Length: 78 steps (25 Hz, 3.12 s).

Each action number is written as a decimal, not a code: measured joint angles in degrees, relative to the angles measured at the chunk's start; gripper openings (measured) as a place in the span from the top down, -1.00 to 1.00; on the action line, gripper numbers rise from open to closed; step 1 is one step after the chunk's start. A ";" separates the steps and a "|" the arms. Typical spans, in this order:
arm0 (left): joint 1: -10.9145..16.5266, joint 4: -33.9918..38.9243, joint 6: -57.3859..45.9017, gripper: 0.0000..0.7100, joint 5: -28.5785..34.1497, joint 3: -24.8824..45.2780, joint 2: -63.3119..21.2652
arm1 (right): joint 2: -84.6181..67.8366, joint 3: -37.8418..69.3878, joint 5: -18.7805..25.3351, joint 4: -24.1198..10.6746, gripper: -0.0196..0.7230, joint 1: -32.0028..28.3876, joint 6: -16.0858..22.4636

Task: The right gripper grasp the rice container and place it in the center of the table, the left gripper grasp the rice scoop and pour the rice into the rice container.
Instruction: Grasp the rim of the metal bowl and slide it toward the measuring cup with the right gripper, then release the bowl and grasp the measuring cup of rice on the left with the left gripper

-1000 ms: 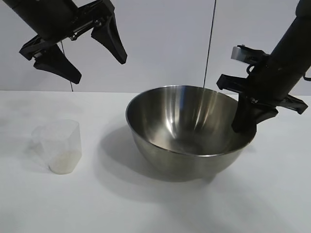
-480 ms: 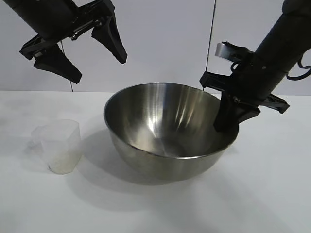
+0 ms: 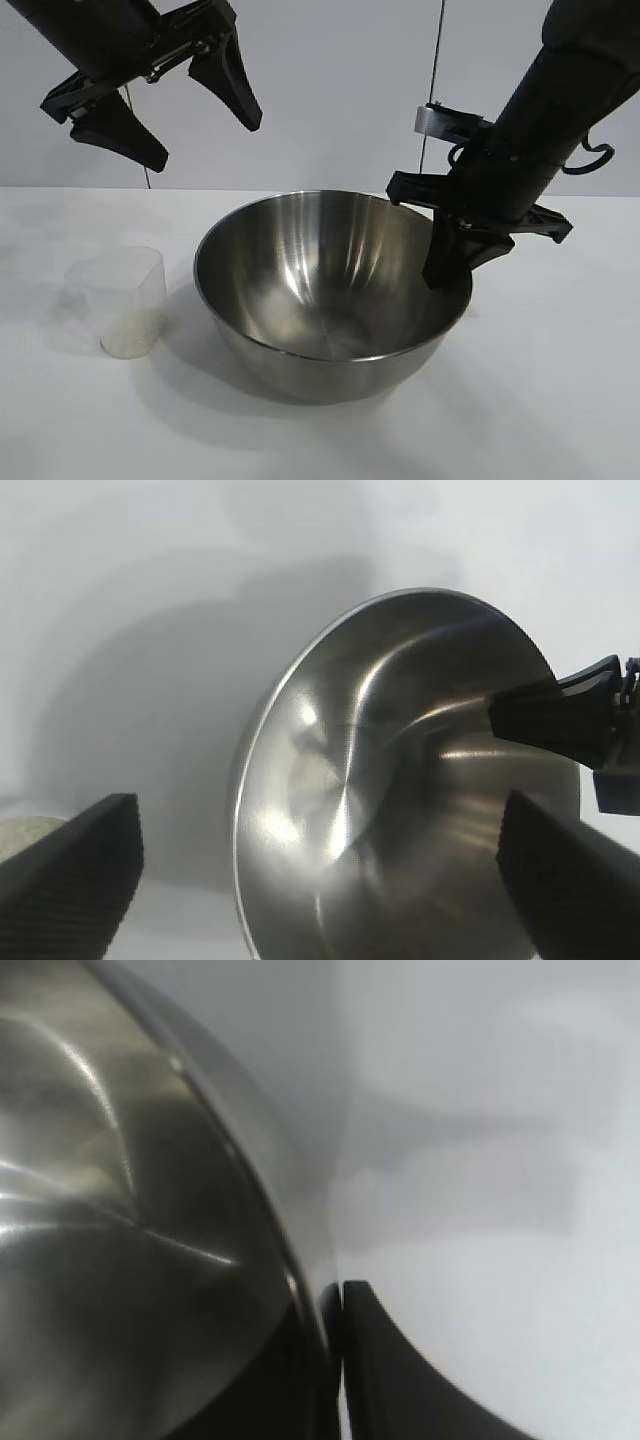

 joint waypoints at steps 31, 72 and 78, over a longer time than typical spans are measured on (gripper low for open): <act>0.00 -0.05 0.00 -0.95 -1.00 0.00 0.00 | -6.14 -11.67 14.17 0.89 -0.84 -6.60 6.48; 0.00 14.67 6.45 -0.86 -64.95 51.79 -38.85 | -10.11 -11.78 15.55 2.88 -0.83 -10.46 5.61; 0.00 14.67 6.82 -0.85 -77.27 56.85 -38.74 | -10.11 -11.78 15.51 2.88 -0.83 -10.46 5.61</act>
